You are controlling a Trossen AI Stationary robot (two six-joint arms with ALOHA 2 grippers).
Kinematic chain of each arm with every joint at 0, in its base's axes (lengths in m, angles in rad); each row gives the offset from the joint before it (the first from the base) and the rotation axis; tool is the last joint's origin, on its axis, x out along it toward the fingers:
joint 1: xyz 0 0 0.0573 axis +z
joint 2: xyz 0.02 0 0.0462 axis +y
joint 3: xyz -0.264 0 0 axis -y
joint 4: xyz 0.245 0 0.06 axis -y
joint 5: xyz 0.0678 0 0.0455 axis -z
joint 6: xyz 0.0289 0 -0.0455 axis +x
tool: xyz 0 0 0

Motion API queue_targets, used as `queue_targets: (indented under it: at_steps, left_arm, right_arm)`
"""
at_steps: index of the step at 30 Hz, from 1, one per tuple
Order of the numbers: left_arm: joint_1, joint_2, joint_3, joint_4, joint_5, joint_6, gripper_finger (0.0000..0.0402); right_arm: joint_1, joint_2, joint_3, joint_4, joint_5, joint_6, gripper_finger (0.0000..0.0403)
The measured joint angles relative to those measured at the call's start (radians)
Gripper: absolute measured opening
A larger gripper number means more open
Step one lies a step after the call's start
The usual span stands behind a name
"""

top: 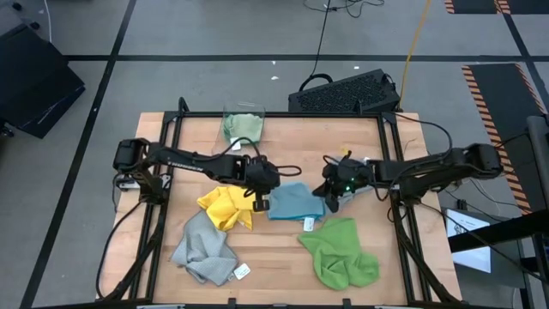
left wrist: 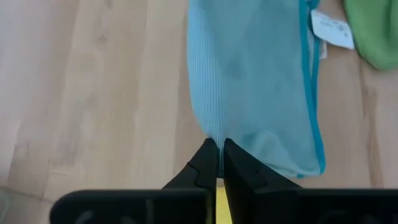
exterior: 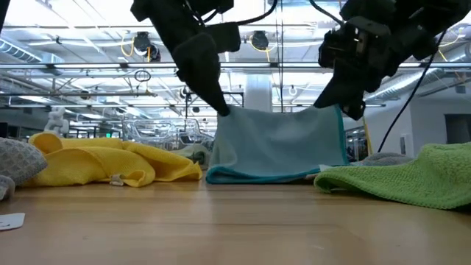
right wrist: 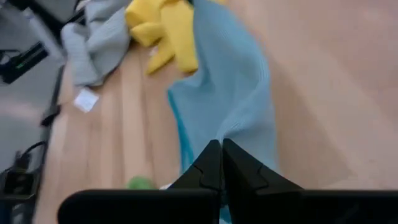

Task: Fold microfiber towels
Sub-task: Fold the blue microfiber cloth

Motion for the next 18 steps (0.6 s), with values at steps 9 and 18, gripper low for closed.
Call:
queue_targets:
  at_steps: [9, 18]
  left_arm:
    - [-0.065, 0.008, 0.000, 0.000, 0.013, -0.013, 0.0015]
    - [-0.136, 0.046, 0.001, 0.072, 0.022, -0.058, 0.0018]
  right_arm:
    - [0.043, 0.106, 0.000, 0.015, -0.013, 0.032, 0.0000]
    - [0.044, 0.116, 0.000, -0.082, -0.028, 0.016, 0.0000]
